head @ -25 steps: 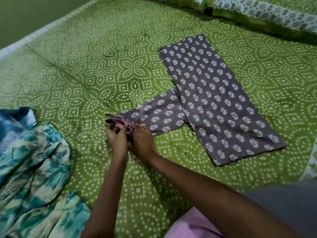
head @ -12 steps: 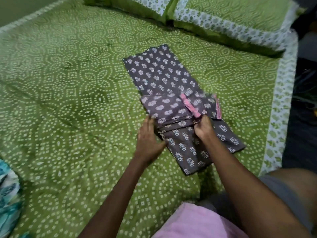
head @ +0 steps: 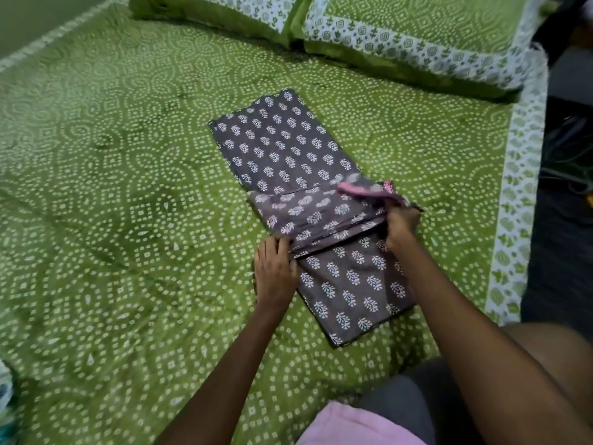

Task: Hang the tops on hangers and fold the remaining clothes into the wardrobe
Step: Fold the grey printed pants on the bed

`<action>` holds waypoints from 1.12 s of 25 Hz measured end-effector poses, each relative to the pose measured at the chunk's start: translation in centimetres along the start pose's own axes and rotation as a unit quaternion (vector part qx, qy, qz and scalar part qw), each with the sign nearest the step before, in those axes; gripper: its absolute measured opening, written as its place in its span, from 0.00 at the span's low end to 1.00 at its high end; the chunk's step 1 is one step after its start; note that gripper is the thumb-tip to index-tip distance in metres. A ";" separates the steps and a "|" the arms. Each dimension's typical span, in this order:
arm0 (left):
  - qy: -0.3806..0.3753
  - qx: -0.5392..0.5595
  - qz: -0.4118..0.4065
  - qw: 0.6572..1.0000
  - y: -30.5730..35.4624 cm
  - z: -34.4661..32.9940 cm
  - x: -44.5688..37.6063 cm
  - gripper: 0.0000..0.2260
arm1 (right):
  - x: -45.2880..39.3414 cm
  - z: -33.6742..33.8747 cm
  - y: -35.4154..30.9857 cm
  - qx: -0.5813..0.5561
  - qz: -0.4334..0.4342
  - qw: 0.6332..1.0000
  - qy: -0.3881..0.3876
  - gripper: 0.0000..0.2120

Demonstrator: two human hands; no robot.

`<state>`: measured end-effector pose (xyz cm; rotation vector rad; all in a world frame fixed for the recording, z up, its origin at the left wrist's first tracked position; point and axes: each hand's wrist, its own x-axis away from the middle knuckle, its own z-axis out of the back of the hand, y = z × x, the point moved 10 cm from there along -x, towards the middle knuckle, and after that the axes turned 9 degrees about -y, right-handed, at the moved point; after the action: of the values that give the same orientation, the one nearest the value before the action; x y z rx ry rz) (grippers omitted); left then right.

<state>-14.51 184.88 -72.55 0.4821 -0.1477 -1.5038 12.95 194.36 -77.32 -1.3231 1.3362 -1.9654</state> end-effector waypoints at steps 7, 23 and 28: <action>0.018 0.000 -0.043 0.999 0.2 -0.8 0.6 0.09 | -1.0 4.2 -1.3 0.043 0.005 0.997 0.060 0.19; -0.061 0.260 0.000 0.964 -2.2 -0.5 1.7 0.11 | 1.3 3.9 -5.6 0.340 0.227 0.912 -0.009 0.10; -0.057 0.170 0.037 0.983 -2.7 -0.4 0.5 0.10 | 0.5 2.7 -4.6 0.438 0.145 0.886 -0.046 0.12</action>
<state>-16.84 184.50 -74.08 0.6564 -0.5133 -1.4387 15.84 194.79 -72.85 -0.7014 0.4215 -1.8819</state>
